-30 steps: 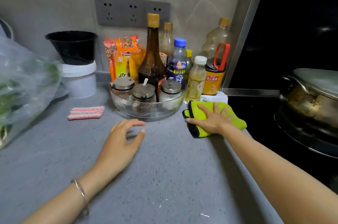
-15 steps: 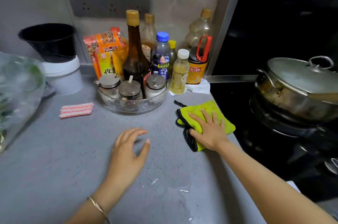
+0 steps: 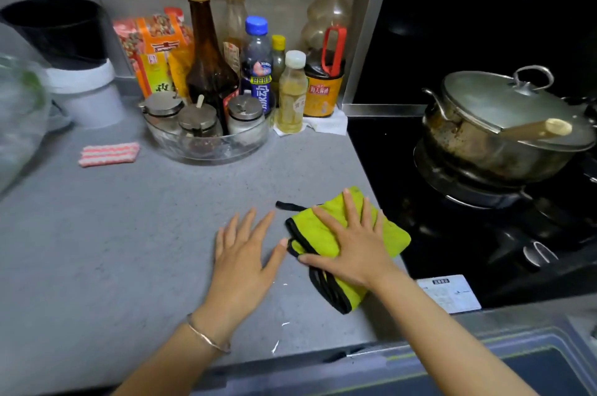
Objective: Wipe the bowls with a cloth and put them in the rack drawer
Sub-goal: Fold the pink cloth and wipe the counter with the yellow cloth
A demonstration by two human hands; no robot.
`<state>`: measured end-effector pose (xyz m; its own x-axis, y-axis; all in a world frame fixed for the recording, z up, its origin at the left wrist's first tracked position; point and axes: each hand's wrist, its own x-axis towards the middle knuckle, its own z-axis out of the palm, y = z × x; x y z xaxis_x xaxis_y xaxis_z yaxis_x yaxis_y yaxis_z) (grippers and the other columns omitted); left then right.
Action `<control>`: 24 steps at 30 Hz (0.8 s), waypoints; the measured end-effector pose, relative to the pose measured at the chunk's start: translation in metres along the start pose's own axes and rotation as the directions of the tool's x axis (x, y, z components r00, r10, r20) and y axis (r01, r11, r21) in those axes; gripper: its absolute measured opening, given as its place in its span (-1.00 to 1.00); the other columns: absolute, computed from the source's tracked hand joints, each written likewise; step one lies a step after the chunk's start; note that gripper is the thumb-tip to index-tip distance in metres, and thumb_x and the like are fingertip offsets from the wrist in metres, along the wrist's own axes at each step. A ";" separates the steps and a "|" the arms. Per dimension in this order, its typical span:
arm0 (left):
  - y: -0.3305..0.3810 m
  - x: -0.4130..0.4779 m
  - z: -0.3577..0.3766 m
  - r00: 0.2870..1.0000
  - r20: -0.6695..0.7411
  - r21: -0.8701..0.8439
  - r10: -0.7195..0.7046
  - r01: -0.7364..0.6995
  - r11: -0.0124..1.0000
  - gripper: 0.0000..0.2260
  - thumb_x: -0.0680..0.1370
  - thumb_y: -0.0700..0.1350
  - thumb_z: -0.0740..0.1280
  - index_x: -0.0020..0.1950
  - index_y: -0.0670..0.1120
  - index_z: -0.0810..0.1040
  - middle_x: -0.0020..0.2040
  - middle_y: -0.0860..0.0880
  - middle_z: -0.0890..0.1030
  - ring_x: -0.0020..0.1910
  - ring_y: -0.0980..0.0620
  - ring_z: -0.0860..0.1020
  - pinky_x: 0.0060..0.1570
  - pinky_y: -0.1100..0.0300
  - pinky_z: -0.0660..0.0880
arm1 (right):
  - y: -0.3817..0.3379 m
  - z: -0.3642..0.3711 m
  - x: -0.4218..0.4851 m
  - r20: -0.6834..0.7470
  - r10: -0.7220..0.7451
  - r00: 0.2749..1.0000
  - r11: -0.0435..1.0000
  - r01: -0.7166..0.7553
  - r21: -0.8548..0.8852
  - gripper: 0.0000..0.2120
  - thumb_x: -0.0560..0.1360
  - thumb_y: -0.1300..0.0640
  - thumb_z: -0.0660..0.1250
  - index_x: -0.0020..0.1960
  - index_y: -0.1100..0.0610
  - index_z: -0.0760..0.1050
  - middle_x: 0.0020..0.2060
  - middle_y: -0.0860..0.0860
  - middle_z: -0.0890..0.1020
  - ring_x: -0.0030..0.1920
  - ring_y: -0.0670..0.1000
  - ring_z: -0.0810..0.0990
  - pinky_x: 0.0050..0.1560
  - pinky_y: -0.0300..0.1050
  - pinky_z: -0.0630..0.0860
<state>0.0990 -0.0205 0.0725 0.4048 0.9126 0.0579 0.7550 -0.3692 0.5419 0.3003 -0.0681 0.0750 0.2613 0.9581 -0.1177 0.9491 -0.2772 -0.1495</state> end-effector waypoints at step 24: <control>-0.141 -0.121 -0.059 0.962 -0.233 0.237 -0.143 0.199 0.951 -0.38 0.63 0.19 -0.17 0.39 -0.11 0.47 0.39 -0.19 0.45 0.42 -0.23 0.33 0.41 -0.21 0.13 | -0.105 0.028 -0.115 -0.098 0.212 0.972 0.975 -0.203 0.095 -0.09 0.27 -0.57 -0.32 0.53 -0.22 0.05 0.56 0.11 -0.08 0.51 0.26 -0.06 0.42 0.26 -0.06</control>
<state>-0.0869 -0.0684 0.0389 0.1606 0.9716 0.1736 0.9207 -0.2108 0.3284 0.1662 -0.1512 0.0768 0.4725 0.8799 -0.0503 0.8551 -0.4715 -0.2154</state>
